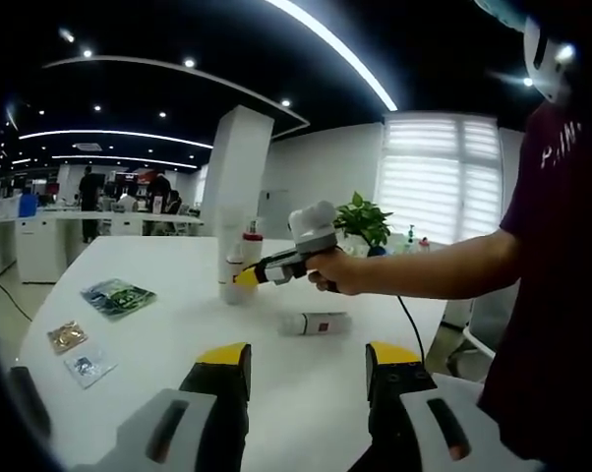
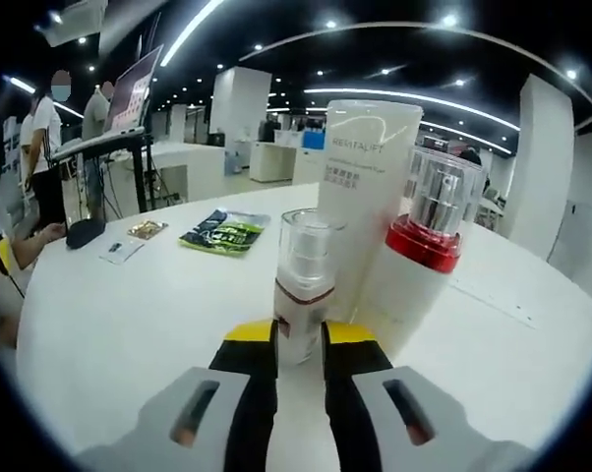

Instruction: Arrange the skincare products in the storage area until every visible bottle or jar stands upright without overlapping.

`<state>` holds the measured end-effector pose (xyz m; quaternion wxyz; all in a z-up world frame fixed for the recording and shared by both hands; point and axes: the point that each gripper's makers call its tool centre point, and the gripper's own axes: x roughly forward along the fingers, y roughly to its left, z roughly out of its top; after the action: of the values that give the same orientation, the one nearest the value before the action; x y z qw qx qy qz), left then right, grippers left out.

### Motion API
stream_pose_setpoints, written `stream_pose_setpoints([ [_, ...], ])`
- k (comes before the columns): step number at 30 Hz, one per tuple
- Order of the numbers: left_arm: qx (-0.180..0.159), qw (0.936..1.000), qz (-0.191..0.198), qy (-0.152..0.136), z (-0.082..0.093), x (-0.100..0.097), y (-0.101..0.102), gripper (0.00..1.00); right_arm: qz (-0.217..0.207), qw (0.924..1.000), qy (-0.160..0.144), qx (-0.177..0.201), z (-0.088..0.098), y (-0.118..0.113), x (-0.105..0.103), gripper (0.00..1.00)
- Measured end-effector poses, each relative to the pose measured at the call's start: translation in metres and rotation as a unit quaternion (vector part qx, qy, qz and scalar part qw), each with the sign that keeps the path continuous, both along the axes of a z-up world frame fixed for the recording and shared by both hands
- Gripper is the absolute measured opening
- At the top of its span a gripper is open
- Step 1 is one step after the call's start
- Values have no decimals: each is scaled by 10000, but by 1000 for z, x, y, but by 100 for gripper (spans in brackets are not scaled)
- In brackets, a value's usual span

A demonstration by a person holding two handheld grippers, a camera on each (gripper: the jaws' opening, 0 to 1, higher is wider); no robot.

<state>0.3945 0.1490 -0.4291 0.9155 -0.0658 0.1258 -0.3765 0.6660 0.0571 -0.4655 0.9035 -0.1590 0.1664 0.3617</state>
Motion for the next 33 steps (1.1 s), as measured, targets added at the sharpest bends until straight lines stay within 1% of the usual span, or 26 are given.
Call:
stream_pose_setpoints([
  [3,-11,10000,8,0,0,0,1,48,-29,10000,84,26,-2,-2,-3,20],
  [4,-12,10000,21,9,-1,0,1,48,-86,9998,163,2,-4,-5,-5,21],
  [6,-27,10000,35,20,-1,0,2,48,-102,9996,226,96,-3,-10,-12,22],
  [9,-108,9999,61,55,-3,0,2,48,-195,9977,379,519,4,-18,-28,24],
  [11,-124,9999,48,87,-4,0,0,48,-184,9946,518,879,10,-20,-37,24],
  [12,-129,9999,36,101,-5,1,-2,48,-23,9894,766,1233,15,-17,-48,23],
  [13,-131,9999,27,99,-5,1,-3,48,36,9871,818,1376,18,-18,-54,22],
  [15,-156,9998,12,96,-4,3,-5,48,6,9848,838,1519,23,-22,-59,28],
  [17,-179,9998,10,92,-4,4,-7,48,27,9843,847,1550,28,-29,-69,34],
  [18,-215,9997,1,79,-3,4,-9,48,37,9825,930,1615,31,-34,-79,34],
  [20,-261,9996,-10,73,-2,5,-11,48,64,9819,959,1635,33,-38,-87,36],
  [21,-292,9995,-22,68,-1,5,-13,48,125,9820,1027,1580,31,-38,-96,37],
  [23,-339,9994,-48,58,0,5,-15,48,246,9833,1016,1491,29,-39,-106,41],
  [24,-366,9993,-60,59,0,5,-16,49,305,9829,1032,1493,28,-39,-110,42],
  [25,-386,9992,-67,66,1,5,-16,49,418,9812,1121,1513,24,-39,-116,43],
  [27,-426,9990,-89,80,1,6,-17,49,401,9814,1215,1429,16,-42,-120,45],
  [28,-431,9990,-101,85,1,6,-18,49,423,9833,1212,1291,12,-46,-125,46],
  [33,-454,9989,-102,61,5,8,-18,49,460,9845,1258,1133,6,-53,-136,49],
])
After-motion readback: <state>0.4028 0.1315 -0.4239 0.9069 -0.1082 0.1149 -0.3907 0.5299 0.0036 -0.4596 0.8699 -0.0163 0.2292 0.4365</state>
